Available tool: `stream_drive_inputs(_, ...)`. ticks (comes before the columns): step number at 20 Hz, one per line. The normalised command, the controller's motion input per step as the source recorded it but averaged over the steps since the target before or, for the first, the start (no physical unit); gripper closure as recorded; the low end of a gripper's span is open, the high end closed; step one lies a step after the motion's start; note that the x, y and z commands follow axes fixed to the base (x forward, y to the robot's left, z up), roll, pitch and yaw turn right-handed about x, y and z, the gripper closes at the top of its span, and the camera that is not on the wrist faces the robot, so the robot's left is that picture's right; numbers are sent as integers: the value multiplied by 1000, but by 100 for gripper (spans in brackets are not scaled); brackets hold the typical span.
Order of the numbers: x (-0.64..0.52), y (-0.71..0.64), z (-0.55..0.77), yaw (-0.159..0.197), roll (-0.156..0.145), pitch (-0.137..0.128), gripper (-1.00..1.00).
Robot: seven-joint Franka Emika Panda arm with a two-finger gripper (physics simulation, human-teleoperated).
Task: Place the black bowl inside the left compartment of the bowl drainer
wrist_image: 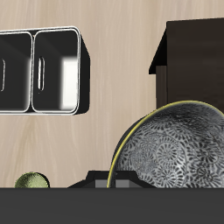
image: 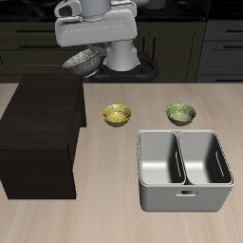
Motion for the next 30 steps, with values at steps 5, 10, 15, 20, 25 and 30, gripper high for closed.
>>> stream_drive_inputs(5, 131, 325, 125, 3, -24, -10, 100)
stream_drive_inputs(10, 120, 456, 4, -29, -30, 10, 100)
stream_drive_inputs(15, 49, 351, 42, 0, -26, -5, 100)
stream_drive_inputs(20, 26, 517, 130, 10, 3, -20, 100)
stream_drive_inputs(25, 70, 540, 117, 8, 6, -24, 100)
stream_drive_inputs(30, 86, 458, 33, 12, 33, -1, 100)
